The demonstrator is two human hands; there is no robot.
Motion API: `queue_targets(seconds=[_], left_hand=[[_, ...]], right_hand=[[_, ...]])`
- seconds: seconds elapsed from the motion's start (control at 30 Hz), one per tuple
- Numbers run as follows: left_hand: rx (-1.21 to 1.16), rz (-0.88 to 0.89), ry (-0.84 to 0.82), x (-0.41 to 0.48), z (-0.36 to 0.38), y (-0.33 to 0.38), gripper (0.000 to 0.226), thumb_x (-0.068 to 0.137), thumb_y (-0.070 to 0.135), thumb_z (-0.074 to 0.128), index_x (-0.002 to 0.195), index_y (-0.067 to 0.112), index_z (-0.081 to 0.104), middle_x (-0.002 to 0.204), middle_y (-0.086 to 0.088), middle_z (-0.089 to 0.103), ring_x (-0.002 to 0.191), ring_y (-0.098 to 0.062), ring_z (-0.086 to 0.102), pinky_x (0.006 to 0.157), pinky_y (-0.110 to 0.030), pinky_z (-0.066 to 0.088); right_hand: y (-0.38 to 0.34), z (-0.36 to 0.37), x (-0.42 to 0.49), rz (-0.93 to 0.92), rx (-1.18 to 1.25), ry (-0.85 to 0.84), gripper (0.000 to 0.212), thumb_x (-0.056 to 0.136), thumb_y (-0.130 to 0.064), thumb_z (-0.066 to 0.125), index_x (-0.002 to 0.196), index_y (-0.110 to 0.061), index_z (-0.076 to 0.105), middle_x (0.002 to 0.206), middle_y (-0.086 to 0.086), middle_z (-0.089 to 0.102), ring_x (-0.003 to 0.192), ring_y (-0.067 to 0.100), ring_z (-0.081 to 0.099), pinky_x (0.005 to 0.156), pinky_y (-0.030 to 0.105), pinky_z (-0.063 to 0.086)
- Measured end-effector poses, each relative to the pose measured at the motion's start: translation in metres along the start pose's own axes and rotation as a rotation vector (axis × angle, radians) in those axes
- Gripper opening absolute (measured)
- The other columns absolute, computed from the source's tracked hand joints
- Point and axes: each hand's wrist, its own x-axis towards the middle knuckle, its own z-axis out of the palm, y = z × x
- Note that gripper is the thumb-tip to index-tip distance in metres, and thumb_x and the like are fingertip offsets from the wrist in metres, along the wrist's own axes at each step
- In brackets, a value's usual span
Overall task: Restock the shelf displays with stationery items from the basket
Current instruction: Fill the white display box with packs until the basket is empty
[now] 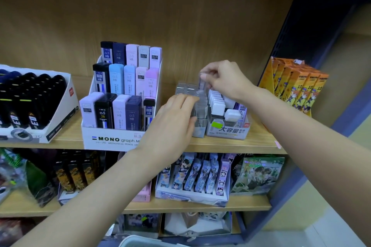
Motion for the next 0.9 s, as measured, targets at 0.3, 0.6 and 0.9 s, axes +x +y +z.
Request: queue_targets(seconds=[0.3, 0.6, 0.9], left_hand=[[0.112, -0.015, 0.017, -0.003, -0.011, -0.009, 0.026, 0.098, 0.013, 0.041, 0.122, 0.013, 0.052, 0.125, 0.003, 0.046, 0.110, -0.013, 0.044, 0.081, -0.021, 0.035], [0.135, -0.020, 0.013, -0.009, -0.014, -0.008, 0.020, 0.093, 0.007, 0.047, 0.113, 0.010, 0.048, 0.114, -0.003, 0.047, 0.099, -0.017, 0.048, 0.071, -0.022, 0.036], [0.200, 0.007, 0.002, -0.007, -0.015, -0.008, 0.033, 0.095, 0.009, 0.045, 0.128, 0.010, 0.044, 0.122, -0.004, 0.045, 0.104, -0.018, 0.046, 0.076, -0.023, 0.036]], right_hand=[[-0.026, -0.015, -0.023, 0.013, 0.342, 0.250, 0.013, 0.098, -0.013, 0.045, 0.094, -0.009, 0.057, 0.092, 0.007, 0.061, 0.074, 0.011, 0.066, 0.060, 0.020, 0.055], [-0.035, -0.003, -0.048, -0.123, 0.133, 0.070, 0.011, 0.094, -0.015, 0.054, 0.092, -0.019, 0.064, 0.086, -0.005, 0.062, 0.077, 0.006, 0.060, 0.072, 0.011, 0.048], [-0.029, -0.001, -0.059, -0.205, 0.018, 0.086, 0.008, 0.087, -0.021, 0.067, 0.094, -0.019, 0.062, 0.083, -0.008, 0.063, 0.080, 0.000, 0.059, 0.072, 0.005, 0.045]])
